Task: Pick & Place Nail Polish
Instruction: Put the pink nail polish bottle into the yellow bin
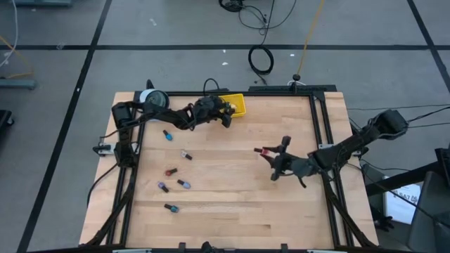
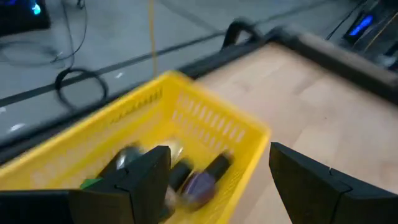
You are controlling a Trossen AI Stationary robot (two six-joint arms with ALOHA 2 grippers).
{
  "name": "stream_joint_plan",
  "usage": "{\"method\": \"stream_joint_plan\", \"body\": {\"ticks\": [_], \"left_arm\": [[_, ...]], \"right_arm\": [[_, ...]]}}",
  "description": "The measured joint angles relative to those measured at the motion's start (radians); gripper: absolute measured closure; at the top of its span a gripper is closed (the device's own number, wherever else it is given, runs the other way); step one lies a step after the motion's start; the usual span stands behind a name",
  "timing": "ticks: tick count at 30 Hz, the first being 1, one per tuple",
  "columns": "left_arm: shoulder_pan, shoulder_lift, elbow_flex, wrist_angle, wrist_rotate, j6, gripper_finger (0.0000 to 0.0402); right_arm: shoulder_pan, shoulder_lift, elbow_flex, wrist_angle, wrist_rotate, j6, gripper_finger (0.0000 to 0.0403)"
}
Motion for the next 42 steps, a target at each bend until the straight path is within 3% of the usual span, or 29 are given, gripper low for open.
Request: {"method": "stream_joint_plan", "body": {"ticks": [4, 11, 14, 18, 24, 35, 37, 42], "left_arm": [[-0.004, -0.052, 0.000, 0.022, 0.095, -0.058, 0.0133], [-0.036, -0.121, 0.001, 0.104, 0.485, -0.271, 0.0133], [-0.092, -0.130, 0.001, 0.130, 0.538, -0.309, 0.0133], [-0.191, -0.130, 0.001, 0.179, 0.519, -0.260, 0.0133], [-0.299, -0.130, 0.001, 0.191, 0.394, -0.152, 0.0133], [-0.342, -0.129, 0.001, 0.130, 0.207, -0.145, 0.0133], [-0.342, -0.129, 0.001, 0.120, 0.200, -0.121, 0.0133], [-0.342, -0.129, 0.001, 0.122, 0.200, -0.086, 0.0133]], "right_arm": [[-0.024, 0.000, 0.000, 0.010, 0.002, -0.123, 0.0297], [-0.069, 0.000, 0.001, 0.151, 0.004, -0.340, 0.0297], [-0.075, 0.000, 0.002, 0.162, 0.002, -0.342, 0.0297], [-0.074, -0.001, 0.002, 0.163, -0.003, -0.335, 0.0297], [-0.071, -0.001, 0.002, 0.162, -0.003, -0.315, 0.0297], [-0.057, -0.001, 0.002, 0.175, -0.006, -0.305, 0.0297], [-0.054, -0.001, 0.002, 0.191, -0.062, -0.269, 0.0297], [-0.053, -0.001, 0.002, 0.233, -0.335, -0.155, 0.0297]]}}
